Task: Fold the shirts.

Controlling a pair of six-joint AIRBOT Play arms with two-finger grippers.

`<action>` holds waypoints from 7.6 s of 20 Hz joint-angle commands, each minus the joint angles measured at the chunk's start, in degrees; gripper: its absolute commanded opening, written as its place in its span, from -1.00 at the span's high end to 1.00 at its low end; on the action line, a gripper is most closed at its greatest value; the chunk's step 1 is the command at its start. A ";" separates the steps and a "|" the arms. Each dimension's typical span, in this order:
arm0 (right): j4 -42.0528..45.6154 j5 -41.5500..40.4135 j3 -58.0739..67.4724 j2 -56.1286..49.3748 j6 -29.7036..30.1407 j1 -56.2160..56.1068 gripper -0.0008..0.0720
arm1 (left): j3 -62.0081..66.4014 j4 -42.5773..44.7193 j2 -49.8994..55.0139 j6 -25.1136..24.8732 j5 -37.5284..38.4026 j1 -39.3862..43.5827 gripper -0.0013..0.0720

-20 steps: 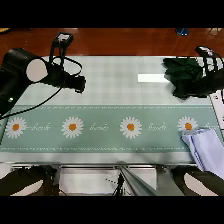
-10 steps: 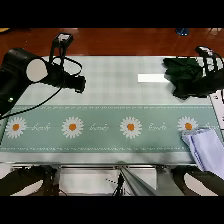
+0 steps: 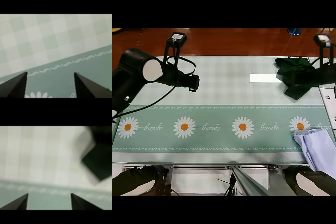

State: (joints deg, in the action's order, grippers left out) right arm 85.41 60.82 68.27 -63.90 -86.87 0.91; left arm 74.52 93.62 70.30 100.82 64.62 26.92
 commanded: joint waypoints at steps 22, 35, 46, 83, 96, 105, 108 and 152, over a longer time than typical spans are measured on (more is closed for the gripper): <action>-5.57 -35.08 6.91 -39.39 -16.31 16.15 -0.21 | 0.02 -1.25 5.11 -0.04 3.96 0.00 0.08; -12.11 -30.99 17.14 1.16 5.09 8.52 0.93 | 28.89 -1.25 0.24 -5.16 11.26 0.02 0.07; -20.94 -2.54 17.59 24.65 5.05 -1.88 0.93 | 38.51 -2.75 -13.35 -5.14 22.51 0.00 0.07; -16.76 18.88 6.69 -7.54 11.08 2.84 -0.54 | -33.90 -24.55 -13.07 -15.34 -5.79 -3.43 -0.69; -21.05 19.52 0.87 -7.54 13.97 6.73 -0.54 | -35.69 -34.99 -2.67 -24.63 -17.64 -3.32 -0.69; -20.90 21.16 -1.57 -7.61 15.43 6.91 -0.72 | -35.08 -37.05 1.88 -25.51 -15.91 -5.01 0.90; -26.80 20.74 -9.38 -7.61 17.59 6.36 -0.72 | -34.97 -37.03 -0.76 -25.81 -15.54 -6.03 0.90; -11.30 3.74 39.28 22.71 3.89 -2.80 0.93 | 43.71 -20.94 -27.15 -23.17 2.89 -14.40 0.91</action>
State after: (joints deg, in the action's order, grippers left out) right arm 73.25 58.76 102.65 -41.58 -81.14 -1.91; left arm 116.42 73.34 44.18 77.56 64.79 12.53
